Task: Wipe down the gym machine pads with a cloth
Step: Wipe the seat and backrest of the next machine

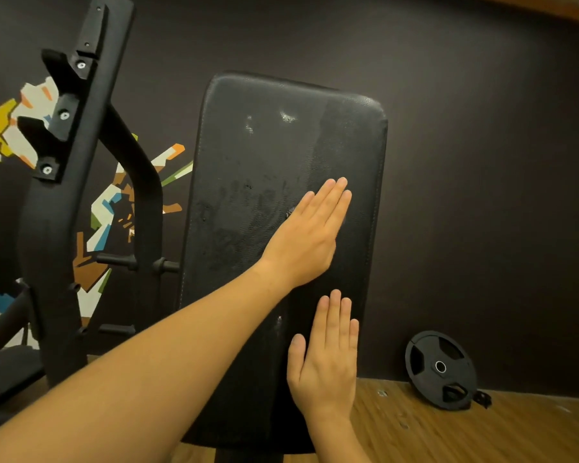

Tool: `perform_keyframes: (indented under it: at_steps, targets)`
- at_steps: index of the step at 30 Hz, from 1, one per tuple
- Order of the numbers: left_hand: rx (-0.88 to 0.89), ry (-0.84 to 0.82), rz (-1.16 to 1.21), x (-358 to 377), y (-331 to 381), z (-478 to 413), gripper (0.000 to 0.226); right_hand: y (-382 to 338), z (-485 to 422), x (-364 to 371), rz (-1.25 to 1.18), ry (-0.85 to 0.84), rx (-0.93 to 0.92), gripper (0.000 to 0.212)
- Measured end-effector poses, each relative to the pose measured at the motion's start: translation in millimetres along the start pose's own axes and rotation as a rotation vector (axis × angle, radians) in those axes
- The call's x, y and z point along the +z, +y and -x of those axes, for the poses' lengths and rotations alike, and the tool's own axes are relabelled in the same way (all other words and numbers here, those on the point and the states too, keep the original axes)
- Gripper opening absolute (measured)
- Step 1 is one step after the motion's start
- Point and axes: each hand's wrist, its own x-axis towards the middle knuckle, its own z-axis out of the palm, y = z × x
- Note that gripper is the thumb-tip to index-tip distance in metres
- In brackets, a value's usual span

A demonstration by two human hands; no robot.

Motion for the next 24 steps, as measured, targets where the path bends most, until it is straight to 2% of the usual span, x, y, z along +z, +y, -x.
perform_keyframes:
  at_steps: [3, 6, 12, 16, 24]
  targets:
    - [-0.043, -0.005, 0.011, -2.3, 0.8, -12.5, 0.07, -0.1, 0.4, 0.7, -0.001, 0.024, 0.005, 0.067]
    - [-0.16, -0.018, 0.033, -3.7, 10.9, -23.8, 0.074, -0.1, 1.1, 2.7, -0.006, 0.059, -0.004, 0.066]
    - [-0.229, 0.063, -0.015, 3.6, 15.7, -38.1, 0.065, 1.6, 2.4, 5.7, 0.017, 0.089, -0.024, 0.068]
    - [-0.31, 0.102, -0.014, -2.7, 5.4, -80.3, 0.062, 2.6, 2.7, 8.3, 0.023, 0.1, -0.032, 0.07]
    - [-0.413, 0.049, 0.011, -30.5, -32.5, -156.9, 0.062, 3.9, 3.4, 9.2, -0.001, 0.119, -0.04, 0.072]
